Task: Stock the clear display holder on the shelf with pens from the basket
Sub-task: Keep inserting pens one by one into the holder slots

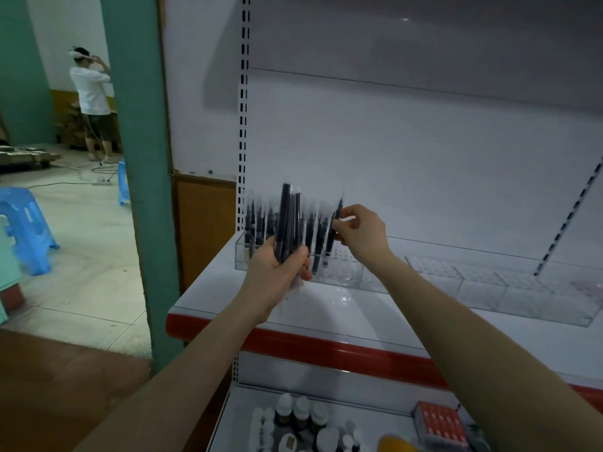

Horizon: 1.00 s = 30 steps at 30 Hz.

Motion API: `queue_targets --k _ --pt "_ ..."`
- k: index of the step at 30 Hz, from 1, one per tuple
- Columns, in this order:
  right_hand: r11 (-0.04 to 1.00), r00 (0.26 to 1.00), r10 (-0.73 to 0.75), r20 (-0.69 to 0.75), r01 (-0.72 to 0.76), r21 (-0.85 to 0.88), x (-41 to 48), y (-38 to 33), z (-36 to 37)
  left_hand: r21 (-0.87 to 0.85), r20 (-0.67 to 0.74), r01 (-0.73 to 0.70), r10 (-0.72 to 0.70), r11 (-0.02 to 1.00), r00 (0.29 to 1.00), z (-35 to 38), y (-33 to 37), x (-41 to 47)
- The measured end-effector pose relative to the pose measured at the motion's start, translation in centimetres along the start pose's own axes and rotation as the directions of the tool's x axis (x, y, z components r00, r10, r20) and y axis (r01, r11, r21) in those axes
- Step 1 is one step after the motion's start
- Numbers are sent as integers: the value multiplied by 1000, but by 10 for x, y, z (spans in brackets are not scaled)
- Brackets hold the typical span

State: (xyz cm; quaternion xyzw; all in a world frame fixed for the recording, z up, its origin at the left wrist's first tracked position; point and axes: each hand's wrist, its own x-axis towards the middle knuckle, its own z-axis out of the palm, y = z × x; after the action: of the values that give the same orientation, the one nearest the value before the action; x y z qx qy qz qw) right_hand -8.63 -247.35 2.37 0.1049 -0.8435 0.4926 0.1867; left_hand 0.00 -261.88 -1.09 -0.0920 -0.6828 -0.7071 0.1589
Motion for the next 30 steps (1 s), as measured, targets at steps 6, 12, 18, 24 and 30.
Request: queue_targets --k 6,12,18,24,30 --pt "997 998 62 17 -61 -46 6 6 6 59 -1 -8 8 998 1000 -3 1 3" --pt "986 999 26 41 -19 -168 9 7 7 124 -7 -15 16 992 1000 -4 -3 5" --pt "958 997 35 64 -16 -286 5 12 10 47 -35 -7 9 999 999 -3 -2 6" --pt "996 997 27 -73 -33 -83 -9 1 -3 -13 -20 3 -3 1000 1000 -2 2 6" --pt "939 995 29 97 -60 339 -47 -35 -21 -72 55 -10 14 997 998 11 10 0"
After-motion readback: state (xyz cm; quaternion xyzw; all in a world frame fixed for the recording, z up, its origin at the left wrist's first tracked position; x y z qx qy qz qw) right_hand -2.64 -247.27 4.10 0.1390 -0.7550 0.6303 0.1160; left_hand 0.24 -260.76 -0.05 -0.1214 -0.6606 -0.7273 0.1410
